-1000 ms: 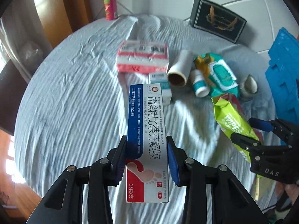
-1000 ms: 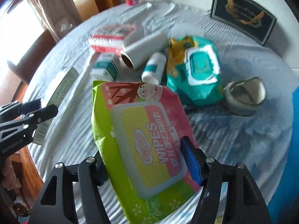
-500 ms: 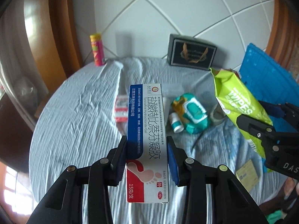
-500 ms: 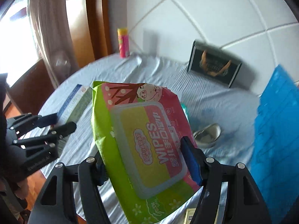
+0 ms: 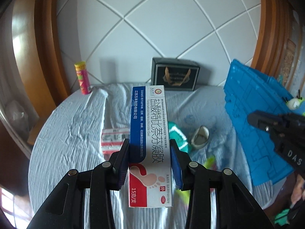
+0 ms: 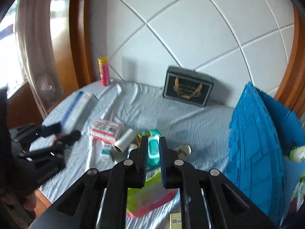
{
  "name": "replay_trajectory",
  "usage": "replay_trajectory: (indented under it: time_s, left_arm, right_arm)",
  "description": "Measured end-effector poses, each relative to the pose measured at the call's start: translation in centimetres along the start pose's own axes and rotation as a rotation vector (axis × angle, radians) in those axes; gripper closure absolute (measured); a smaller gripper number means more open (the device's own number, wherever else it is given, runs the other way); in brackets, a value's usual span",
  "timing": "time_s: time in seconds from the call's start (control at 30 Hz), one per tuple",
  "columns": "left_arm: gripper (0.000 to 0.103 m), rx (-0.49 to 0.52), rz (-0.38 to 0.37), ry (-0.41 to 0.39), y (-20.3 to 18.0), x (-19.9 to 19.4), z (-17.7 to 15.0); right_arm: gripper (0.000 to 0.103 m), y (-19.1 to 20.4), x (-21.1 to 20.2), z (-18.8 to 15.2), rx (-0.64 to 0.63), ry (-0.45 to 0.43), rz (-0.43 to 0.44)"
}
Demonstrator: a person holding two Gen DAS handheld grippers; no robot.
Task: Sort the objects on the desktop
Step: 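Lift the medicine tube box with the left gripper while the right regrasps the yellow-green wipes pack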
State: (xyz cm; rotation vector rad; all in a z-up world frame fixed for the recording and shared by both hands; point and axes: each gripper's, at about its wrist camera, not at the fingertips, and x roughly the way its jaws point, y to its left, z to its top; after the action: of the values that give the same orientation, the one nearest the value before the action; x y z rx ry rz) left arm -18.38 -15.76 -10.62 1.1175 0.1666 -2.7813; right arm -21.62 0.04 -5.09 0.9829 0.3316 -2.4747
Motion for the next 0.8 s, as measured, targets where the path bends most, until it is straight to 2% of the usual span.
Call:
replay_trajectory:
  time_s: [0.13, 0.23, 0.4, 0.47, 0.5, 0.53, 0.67, 0.8]
  left_arm:
    - [0.065, -0.023, -0.007, 0.093, 0.5, 4.1, -2.6]
    - [0.065, -0.015, -0.006, 0.173, 0.4, 7.5, -5.0]
    - [0.065, -0.002, 0.009, 0.279, 0.0, 11.8, -8.8]
    - [0.065, -0.008, 0.017, 0.306, 0.0, 12.8, -9.9]
    - [0.065, -0.019, 0.019, 0.322, 0.1, 13.3, -10.6]
    - [0.065, -0.03, 0.023, 0.336, 0.1, 13.7, -11.2]
    - [0.065, -0.074, 0.061, 0.382, -0.5, 14.8, -13.3]
    - [0.064, -0.162, 0.116, 0.412, -0.8, 15.2, -15.2]
  right_arm:
    - [0.091, -2.5, 4.9, -4.6, 0.125, 0.131, 0.043]
    - [0.091, -3.8, 9.4, -8.8, 0.211, 0.267, 0.06]
    - [0.089, -4.6, 13.7, -13.0, 0.266, 0.362, 0.082]
    - [0.068, -4.9, 14.7, -13.5, 0.259, 0.37, 0.086]
    - [0.039, -5.0, 15.2, -13.7, 0.251, 0.371, 0.089]
    - [0.017, -5.2, 15.5, -13.9, 0.238, 0.37, 0.09]
    - [0.015, -6.0, 17.4, -14.4, 0.182, 0.387, 0.094]
    - [0.017, -6.8, 20.3, -15.4, 0.137, 0.455, 0.155]
